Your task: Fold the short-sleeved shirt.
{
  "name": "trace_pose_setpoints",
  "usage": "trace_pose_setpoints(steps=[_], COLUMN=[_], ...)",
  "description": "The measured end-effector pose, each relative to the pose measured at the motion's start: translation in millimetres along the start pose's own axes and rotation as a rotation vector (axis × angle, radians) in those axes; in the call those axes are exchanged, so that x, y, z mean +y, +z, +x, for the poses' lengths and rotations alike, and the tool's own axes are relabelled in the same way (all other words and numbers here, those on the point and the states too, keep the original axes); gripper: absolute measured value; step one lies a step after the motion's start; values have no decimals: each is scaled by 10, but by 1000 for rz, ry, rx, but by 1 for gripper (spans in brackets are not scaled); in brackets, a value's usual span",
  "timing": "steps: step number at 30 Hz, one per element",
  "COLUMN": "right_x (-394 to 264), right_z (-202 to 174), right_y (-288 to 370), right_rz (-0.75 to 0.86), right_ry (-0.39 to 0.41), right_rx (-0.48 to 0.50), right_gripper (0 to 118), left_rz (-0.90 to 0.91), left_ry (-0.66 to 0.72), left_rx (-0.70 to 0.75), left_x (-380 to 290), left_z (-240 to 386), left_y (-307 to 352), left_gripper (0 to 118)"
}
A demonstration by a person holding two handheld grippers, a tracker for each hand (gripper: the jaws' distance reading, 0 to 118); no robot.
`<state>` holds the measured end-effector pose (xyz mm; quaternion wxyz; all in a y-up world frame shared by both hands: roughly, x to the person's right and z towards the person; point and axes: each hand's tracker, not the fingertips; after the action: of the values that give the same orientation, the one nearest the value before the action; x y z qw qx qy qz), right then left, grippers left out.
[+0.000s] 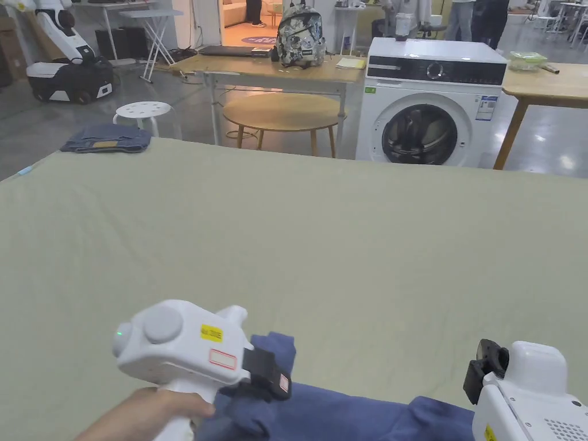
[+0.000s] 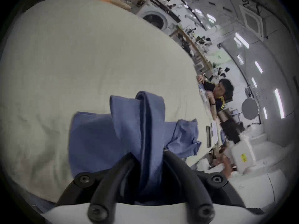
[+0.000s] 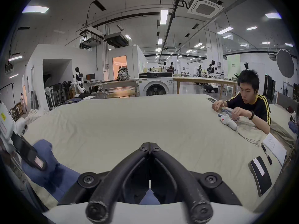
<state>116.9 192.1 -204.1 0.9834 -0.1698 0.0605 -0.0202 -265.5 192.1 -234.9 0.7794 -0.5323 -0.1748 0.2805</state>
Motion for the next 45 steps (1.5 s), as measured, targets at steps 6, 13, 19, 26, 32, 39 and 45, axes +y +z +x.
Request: trace_pose_setpoints(steps=[6, 13, 19, 26, 32, 39, 45], right_x=[-47, -72, -71, -105, -142, -170, -186], right_z=[123, 182, 188, 208, 217, 241, 282], right_y=[-12, -18, 0, 4, 8, 29, 40], right_rz=[-19, -31, -32, -38, -49, -59, -67], right_ry=[-8, -14, -14, -21, -32, -27, -27], right_rx=[-24, -30, -28, -27, -28, -36, -46], right_gripper=[0, 0, 0, 0, 0, 0, 0], left_rz=[-71, -58, -36, 72, 60, -92, -88], left_ry=[6, -24, -59, -149, -133, -83, -98], left_rx=[140, 206, 118, 26, 191, 51, -15], left_x=[3, -155, -149, -125, -100, -234, -428], left_z=[89, 346, 442, 451, 274, 163, 323], left_y=[-710, -813, -476, 65, -111, -725, -1007], left_gripper=[5, 21, 36, 31, 6, 6, 6])
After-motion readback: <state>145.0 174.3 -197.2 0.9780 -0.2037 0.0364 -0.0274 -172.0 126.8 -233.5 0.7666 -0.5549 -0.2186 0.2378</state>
